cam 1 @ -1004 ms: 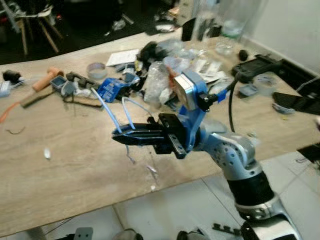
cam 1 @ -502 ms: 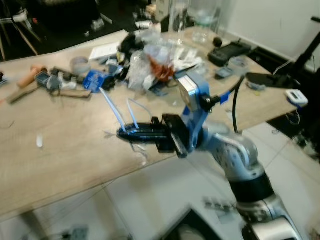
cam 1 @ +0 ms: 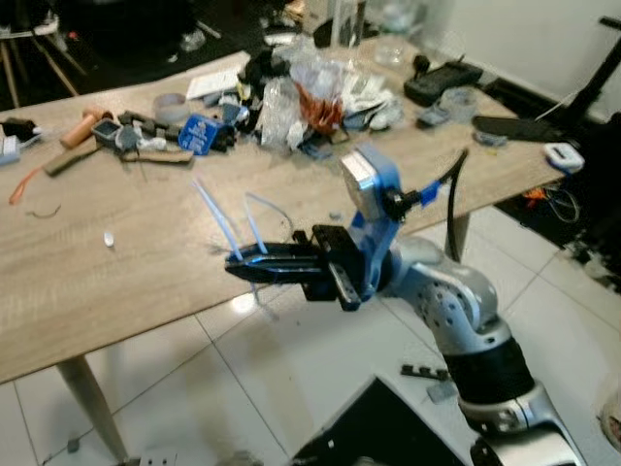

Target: Picking trash to rubbish bin

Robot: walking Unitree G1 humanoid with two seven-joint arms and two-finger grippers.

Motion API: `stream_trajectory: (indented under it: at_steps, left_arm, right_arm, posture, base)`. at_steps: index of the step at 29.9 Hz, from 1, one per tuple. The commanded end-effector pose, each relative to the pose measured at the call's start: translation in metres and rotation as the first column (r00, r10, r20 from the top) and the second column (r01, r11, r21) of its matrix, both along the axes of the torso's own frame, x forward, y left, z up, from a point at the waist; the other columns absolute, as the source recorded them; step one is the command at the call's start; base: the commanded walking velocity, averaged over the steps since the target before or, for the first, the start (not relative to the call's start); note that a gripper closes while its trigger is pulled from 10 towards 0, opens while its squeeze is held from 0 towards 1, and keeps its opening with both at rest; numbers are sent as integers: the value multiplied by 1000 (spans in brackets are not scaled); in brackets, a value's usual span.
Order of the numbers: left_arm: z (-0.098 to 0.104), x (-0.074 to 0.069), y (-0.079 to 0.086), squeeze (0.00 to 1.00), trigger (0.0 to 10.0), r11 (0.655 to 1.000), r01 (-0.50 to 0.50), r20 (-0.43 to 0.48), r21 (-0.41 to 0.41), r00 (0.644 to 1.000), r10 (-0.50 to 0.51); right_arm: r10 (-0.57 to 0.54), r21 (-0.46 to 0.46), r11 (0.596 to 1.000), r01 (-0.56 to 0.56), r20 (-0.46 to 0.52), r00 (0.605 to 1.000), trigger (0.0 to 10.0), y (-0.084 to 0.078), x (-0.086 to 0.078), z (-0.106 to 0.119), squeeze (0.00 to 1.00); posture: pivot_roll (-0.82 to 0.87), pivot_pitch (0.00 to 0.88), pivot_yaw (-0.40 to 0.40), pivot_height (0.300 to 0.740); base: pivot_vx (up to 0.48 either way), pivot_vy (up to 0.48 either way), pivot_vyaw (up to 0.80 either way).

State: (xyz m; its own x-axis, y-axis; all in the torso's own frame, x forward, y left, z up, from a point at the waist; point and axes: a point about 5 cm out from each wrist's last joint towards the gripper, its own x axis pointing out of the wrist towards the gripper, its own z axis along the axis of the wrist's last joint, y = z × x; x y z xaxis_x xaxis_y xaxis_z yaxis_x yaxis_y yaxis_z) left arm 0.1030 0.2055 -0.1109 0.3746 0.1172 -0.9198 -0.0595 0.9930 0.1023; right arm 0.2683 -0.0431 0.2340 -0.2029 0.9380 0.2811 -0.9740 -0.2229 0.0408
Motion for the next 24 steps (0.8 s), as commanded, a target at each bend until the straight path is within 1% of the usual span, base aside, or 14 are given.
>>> stream_trajectory:
  at_steps: [1, 3, 4, 5, 6, 7, 9, 11, 12, 13, 17, 20, 21, 24]
  left_arm:
    - [-3, -6, -12, 0, 10000, 999, 25, -22, -39, 999, -26]
    - [-3, -6, -12, 0, 10000, 999, 28, -22, -39, 999, -29]
    - [-3, -6, -12, 0, 10000, 999, 28, -22, -39, 999, -29]
    - [-3, -6, -12, 0, 10000, 999, 28, -22, -39, 999, -29]
    - [-3, -6, -12, 0, 10000, 999, 28, -22, -39, 999, -29]
    - [-3, -6, -12, 0, 10000, 999, 28, -22, -39, 999, -29]
    - [-3, -6, -12, 0, 10000, 999, 28, -22, -38, 999, -29]
    - [-3, -6, -12, 0, 10000, 999, 28, -22, -38, 999, -29]
    - [-3, -6, -12, 0, 10000, 999, 28, -22, -38, 999, -29]
    - [-3, -6, -13, 0, 10000, 999, 28, -22, -39, 999, -29]
    - [-3, -6, -13, 0, 10000, 999, 29, -23, -39, 999, -30]
    - [-4, -6, -13, 0, 10000, 999, 33, -23, -39, 999, -34]
    - [-4, -6, -13, 0, 10000, 999, 33, -23, -39, 999, -34]
    - [-4, -6, -14, 0, 10000, 999, 34, -23, -39, 999, -35]
  right_arm:
    - [18, -2, 1000, -18, 22, 1000, 10000, 5, -3, 1, 0]
    - [-24, -64, 998, 26, 32, 999, 10000, 10, 0, -8, 0]
    - [-24, -64, 998, 26, 32, 999, 10000, 10, 0, -8, 0]
    - [-44, -91, 995, 47, 39, 998, 10000, 12, 2, -12, 0]
    - [-69, -161, 984, 76, 49, 996, 10000, 17, 4, -23, 0]
    - [-69, -161, 984, 76, 49, 996, 10000, 17, 4, -23, 0]
    - [-121, -233, 963, 133, 63, 991, 10000, 21, 9, -36, 0]
    - [-163, -282, 943, 177, 71, 984, 10000, 23, 14, -46, 0]
    - [-163, -282, 943, 177, 71, 984, 10000, 23, 14, -46, 0]
    - [-181, -318, 928, 195, 73, 981, 10000, 24, 16, -54, 0]
    - [-188, -346, 916, 202, 72, 979, 10000, 24, 16, -60, 0]
    - [-178, -416, 886, 203, 99, 979, 10000, 25, 15, -74, 0]
    - [-178, -416, 886, 203, 99, 979, 10000, 25, 15, -74, 0]
    - [-177, -471, 857, 209, 112, 978, 10000, 25, 16, -85, 0]
  posture:
    - [25, 123, -10, 740]
    - [25, 123, -10, 740]
    - [25, 123, -10, 740]
    - [25, 123, -10, 740]
    - [24, 126, -11, 740]
    - [24, 126, -11, 740]
    - [27, 125, -13, 740]
    - [27, 125, -13, 740]
    - [27, 125, -13, 740]
    - [30, 123, -14, 740]
    - [30, 122, -15, 740]
    - [30, 118, -17, 740]
    - [30, 118, -17, 740]
    - [31, 118, -18, 740]
  base:
    - [-300, 0, 0]
    - [-306, 0, 0]
    - [-304, 0, 0]
    - [-304, 0, 0]
    - [-304, 0, 0]
    - [-304, 0, 0]
    - [-302, 0, 0]
    - [-306, 0, 0]
    - [-304, 0, 0]
    - [-300, 0, 0]
    - [-306, 0, 0]
    - [-304, 0, 0]
    - [-304, 0, 0]
    - [-305, 0, 0]
